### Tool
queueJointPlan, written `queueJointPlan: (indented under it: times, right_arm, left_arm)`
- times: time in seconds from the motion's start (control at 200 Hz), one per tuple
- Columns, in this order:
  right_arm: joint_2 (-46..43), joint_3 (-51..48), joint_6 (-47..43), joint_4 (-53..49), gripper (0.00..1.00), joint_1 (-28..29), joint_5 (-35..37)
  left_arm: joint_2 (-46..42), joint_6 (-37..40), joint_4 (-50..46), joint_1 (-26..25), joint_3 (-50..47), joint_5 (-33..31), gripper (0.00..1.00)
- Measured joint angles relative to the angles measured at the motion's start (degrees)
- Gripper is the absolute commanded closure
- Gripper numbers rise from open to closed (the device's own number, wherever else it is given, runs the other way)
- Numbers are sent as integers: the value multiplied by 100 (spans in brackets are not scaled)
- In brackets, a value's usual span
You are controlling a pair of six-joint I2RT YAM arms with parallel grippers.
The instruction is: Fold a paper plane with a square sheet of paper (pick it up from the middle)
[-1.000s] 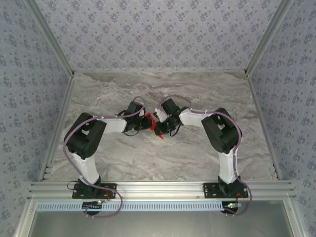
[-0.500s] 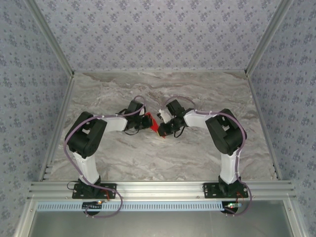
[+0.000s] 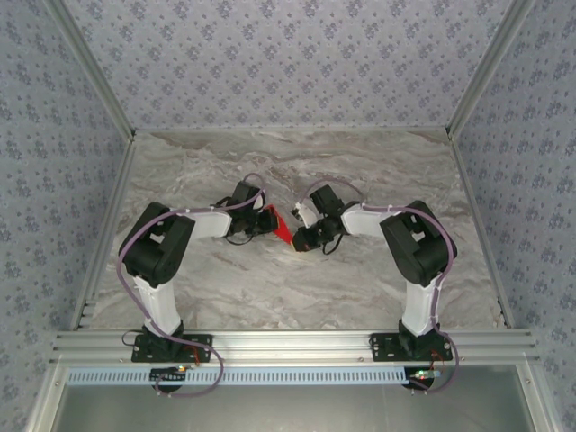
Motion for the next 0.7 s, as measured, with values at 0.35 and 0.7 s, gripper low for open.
queueJointPlan:
  times: [0.35, 0.7]
  right_arm:
    - [-291, -446, 11, 127, 100, -76, -72]
    - [-785, -852, 337, -168, 100, -195, -136]
  left_arm:
    - [24, 24, -50, 2, 44, 22, 98]
    - [66, 66, 26, 63, 81, 33, 98]
